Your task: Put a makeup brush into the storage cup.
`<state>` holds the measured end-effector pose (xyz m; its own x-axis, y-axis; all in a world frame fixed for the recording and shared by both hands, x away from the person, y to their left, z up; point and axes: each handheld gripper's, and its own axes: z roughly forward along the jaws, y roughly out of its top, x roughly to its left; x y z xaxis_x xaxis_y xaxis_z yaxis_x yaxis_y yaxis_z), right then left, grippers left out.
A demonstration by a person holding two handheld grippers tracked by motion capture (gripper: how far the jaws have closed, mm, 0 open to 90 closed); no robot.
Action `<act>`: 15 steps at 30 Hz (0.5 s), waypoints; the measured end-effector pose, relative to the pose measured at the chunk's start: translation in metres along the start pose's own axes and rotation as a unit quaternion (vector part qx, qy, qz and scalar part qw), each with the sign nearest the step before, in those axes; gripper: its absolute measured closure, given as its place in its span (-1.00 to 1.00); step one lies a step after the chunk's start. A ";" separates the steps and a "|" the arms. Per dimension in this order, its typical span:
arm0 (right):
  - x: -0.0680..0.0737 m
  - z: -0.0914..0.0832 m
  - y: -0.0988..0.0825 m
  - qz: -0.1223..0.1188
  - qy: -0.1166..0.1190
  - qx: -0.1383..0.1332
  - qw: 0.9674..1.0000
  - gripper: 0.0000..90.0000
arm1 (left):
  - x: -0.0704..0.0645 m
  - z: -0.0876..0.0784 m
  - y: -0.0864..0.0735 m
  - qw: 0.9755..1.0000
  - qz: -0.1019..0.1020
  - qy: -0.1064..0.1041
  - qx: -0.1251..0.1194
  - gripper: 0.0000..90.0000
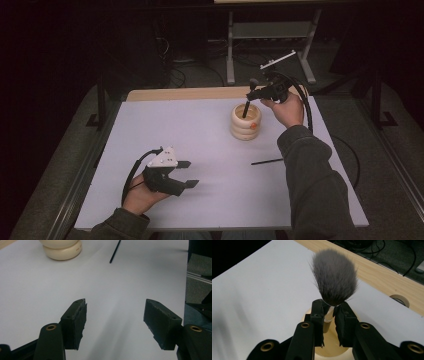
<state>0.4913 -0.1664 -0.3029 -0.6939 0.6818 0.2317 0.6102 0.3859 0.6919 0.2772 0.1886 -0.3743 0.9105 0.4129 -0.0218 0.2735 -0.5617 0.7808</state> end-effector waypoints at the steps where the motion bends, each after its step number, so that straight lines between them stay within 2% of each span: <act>1: -0.001 0.002 -0.002 0.001 -0.001 0.003 1.000 0.69 | 0.000 0.000 0.000 1.000 0.001 0.000 0.001 -0.24; 3: -0.002 0.004 -0.004 0.001 -0.001 0.005 1.000 0.69 | 0.001 -0.001 0.000 1.000 0.005 0.001 0.004 -0.24; 15: -0.004 0.011 -0.009 0.010 0.003 0.012 1.000 0.69 | 0.000 0.000 0.000 1.000 -0.002 -0.002 -0.001 -0.24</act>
<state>0.4926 -0.1660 -0.3174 -0.6837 0.6857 0.2496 0.6327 0.3866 0.6710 0.2772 0.1886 -0.3746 0.9101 0.4134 -0.0277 0.2771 -0.5576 0.7825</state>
